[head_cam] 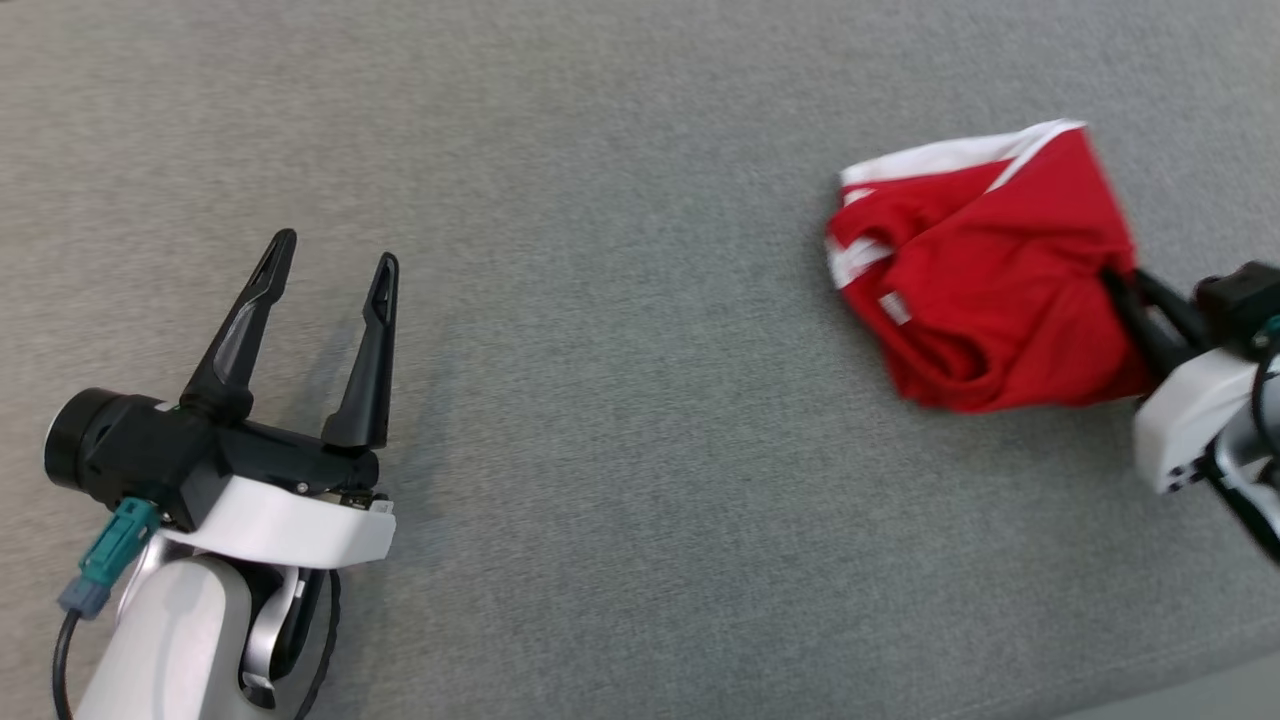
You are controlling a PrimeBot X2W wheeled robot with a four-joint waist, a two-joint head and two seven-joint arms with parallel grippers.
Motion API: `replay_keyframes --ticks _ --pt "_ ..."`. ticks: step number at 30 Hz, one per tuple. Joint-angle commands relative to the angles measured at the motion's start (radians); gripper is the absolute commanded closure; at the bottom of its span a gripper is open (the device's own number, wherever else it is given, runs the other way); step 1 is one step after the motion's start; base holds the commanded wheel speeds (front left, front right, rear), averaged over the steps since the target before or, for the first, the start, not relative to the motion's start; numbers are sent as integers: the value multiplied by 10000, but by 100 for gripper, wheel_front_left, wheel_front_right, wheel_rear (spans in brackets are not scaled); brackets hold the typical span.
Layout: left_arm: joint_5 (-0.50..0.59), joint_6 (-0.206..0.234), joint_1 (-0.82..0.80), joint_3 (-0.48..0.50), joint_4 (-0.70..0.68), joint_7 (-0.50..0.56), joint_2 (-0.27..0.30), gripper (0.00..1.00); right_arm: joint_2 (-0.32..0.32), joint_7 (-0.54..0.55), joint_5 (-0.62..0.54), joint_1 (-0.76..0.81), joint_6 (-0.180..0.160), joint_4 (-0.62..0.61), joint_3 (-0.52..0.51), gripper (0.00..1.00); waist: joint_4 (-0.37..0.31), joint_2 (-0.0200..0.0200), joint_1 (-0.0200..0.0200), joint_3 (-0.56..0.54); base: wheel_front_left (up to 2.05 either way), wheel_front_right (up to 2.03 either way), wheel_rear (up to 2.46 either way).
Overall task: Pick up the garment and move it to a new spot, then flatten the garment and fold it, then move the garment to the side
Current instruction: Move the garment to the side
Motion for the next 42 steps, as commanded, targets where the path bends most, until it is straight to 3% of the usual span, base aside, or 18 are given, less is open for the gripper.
replay_keyframes --ticks 1,10,21,23,24,25,33,42 --pt "61 -30 -201 10 -104 65 149 0 -216 -112 -83 -218 -5 184 -104 100 -540 0 0 507 0 0 0" --pt "273 -191 -814 -267 -664 598 408 0 -1138 -721 110 -1252 -5 1490 -1134 100 -1095 0 0 1368 0 0 0" --pt "313 -250 -1256 -399 -939 773 563 0 -1023 -1453 334 -2576 -5 3195 -2109 99 -892 0 0 2149 0 0 0" --pt "301 -249 -1241 -418 -915 774 582 0 -945 -1598 378 -2659 -5 3458 -2218 56 -865 0 0 2187 0 0 0" --pt "293 -252 -1225 -429 -890 771 587 0 -904 -1665 395 -2681 -5 3586 -2273 4 -852 0 0 2194 0 0 0" --pt "282 -245 -1212 -434 -854 765 592 0 -869 -1738 438 -2693 -5 3705 -2369 0 -850 0 0 2186 0 0 0" --pt "117 -151 -980 -461 -489 536 464 0 -336 -2174 720 -2021 -5 3651 -3090 0 -847 0 0 1498 0 0 0" --pt "-341 213 -107 -272 120 43 99 0 1174 -2224 709 208 -4 1221 -4428 0 -473 0 0 -121 0 0 0"
